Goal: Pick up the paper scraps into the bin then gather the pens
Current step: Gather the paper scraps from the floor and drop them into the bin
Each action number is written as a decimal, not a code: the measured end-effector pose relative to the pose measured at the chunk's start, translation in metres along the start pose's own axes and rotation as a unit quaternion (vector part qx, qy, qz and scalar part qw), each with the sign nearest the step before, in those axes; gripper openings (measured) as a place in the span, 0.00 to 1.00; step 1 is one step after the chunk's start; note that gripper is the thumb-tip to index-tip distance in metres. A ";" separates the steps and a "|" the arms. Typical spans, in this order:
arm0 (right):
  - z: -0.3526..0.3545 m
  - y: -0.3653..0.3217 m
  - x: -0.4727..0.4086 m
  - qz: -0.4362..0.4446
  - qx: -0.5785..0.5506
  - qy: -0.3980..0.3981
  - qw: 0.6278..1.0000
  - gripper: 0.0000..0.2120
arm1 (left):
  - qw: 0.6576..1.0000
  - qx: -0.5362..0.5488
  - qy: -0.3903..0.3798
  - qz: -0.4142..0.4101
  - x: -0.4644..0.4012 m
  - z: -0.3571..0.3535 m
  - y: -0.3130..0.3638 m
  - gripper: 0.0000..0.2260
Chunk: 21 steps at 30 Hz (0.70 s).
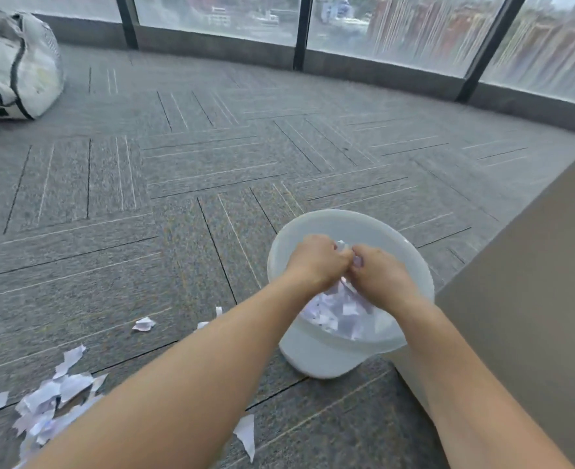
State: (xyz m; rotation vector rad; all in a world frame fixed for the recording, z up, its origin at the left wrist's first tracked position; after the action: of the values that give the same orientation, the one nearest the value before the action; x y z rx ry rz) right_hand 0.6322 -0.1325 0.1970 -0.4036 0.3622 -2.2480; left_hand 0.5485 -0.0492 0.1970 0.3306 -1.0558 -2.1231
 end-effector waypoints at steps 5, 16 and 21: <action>0.003 0.000 0.002 -0.031 0.022 0.014 0.999 0.17 | 0.997 0.061 0.027 -0.027 0.001 0.011 -0.012 0.21; -0.143 -0.180 0.074 0.304 -0.124 -0.021 0.944 0.09 | 0.970 -0.070 0.219 0.076 0.143 0.095 -0.254 0.15; -0.290 -0.175 0.099 0.326 0.085 -0.251 0.907 0.29 | 0.908 -0.197 0.191 0.317 0.274 0.078 -0.373 0.30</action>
State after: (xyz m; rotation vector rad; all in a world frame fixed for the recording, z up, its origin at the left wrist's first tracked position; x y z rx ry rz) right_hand 0.3367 -0.0605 0.0174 -0.6396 0.0112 -1.4416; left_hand 0.1310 -0.0505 -0.0177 0.1619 -0.4034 -1.5386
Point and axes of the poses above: each hand's wrist, its own x-axis away from the middle knuckle, its own z-axis out of the back of the hand, y = z × x, the point moved 1 cm from there along -x, towards the middle knuckle, and after that the axes turned 1 degree about -z, right-handed, at the moved point
